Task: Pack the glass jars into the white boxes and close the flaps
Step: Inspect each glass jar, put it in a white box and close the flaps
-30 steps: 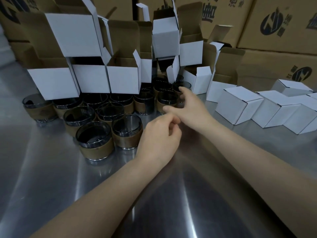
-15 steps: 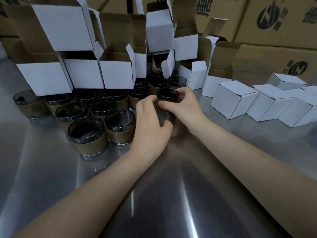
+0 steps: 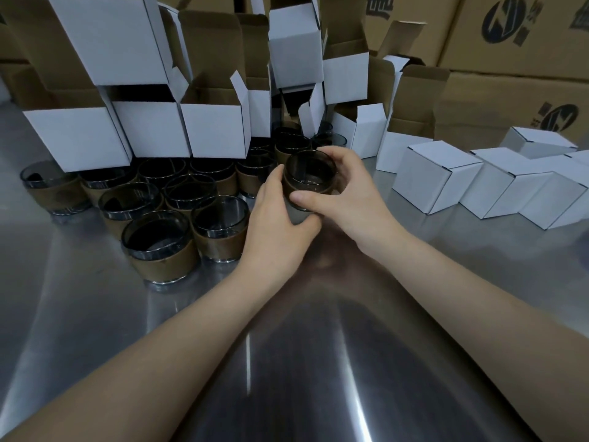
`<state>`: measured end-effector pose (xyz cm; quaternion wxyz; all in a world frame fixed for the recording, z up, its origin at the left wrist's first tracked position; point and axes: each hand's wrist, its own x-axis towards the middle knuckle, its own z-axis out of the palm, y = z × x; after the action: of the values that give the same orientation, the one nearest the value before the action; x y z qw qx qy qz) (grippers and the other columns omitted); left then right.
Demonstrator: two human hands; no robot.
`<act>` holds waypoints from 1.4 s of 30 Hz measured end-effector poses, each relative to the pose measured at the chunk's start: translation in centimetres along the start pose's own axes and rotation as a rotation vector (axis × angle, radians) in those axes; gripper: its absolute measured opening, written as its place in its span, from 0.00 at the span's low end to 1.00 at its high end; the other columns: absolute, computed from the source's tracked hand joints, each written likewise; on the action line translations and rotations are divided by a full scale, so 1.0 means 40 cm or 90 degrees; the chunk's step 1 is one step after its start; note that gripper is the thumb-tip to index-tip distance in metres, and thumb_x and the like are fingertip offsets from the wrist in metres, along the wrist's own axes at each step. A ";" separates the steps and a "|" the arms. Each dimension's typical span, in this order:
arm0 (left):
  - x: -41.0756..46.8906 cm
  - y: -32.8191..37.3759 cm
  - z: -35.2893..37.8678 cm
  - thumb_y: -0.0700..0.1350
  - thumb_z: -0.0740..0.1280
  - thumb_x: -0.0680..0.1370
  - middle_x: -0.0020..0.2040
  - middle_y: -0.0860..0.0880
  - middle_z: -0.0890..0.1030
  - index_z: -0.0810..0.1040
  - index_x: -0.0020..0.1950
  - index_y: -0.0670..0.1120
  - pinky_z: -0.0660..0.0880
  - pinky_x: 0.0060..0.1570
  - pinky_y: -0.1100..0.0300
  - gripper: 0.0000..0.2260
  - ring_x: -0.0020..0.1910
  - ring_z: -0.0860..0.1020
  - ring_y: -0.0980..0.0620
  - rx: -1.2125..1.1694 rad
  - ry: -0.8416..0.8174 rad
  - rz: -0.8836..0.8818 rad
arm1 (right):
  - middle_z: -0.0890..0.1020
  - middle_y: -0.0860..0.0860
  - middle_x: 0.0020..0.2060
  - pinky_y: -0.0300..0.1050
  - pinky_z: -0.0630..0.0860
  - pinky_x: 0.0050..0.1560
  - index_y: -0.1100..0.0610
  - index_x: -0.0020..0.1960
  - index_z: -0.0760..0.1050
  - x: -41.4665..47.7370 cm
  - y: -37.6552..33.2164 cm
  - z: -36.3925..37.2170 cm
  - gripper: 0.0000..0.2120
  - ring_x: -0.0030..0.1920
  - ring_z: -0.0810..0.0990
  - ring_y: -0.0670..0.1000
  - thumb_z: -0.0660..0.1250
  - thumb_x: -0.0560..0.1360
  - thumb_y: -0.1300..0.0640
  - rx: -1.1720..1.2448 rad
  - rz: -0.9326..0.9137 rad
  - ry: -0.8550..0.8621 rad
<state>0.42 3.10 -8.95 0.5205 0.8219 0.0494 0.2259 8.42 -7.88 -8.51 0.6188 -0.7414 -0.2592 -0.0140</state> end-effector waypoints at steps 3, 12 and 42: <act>0.001 -0.003 0.000 0.41 0.71 0.74 0.70 0.51 0.71 0.62 0.76 0.49 0.68 0.70 0.53 0.33 0.69 0.70 0.55 -0.026 -0.005 0.009 | 0.78 0.43 0.59 0.38 0.72 0.64 0.47 0.64 0.72 -0.005 -0.009 -0.008 0.30 0.62 0.75 0.41 0.79 0.66 0.56 -0.015 -0.018 -0.043; 0.000 -0.009 0.001 0.42 0.71 0.76 0.68 0.53 0.72 0.62 0.75 0.51 0.69 0.69 0.57 0.31 0.67 0.70 0.58 -0.050 0.003 0.026 | 0.77 0.45 0.58 0.40 0.71 0.65 0.44 0.59 0.71 -0.003 -0.025 -0.031 0.25 0.62 0.75 0.43 0.75 0.65 0.56 -0.006 -0.040 -0.127; -0.009 -0.010 0.000 0.38 0.75 0.71 0.56 0.62 0.75 0.63 0.64 0.53 0.70 0.49 0.77 0.29 0.57 0.75 0.66 -0.064 0.051 0.063 | 0.73 0.59 0.61 0.44 0.72 0.63 0.47 0.60 0.69 0.012 -0.033 -0.079 0.31 0.62 0.74 0.49 0.72 0.64 0.70 0.073 -0.059 -0.286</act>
<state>0.18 3.15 -9.41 0.5469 0.7866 0.0183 0.2860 9.25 -10.51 -6.42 0.5853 -0.6766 -0.4250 0.1377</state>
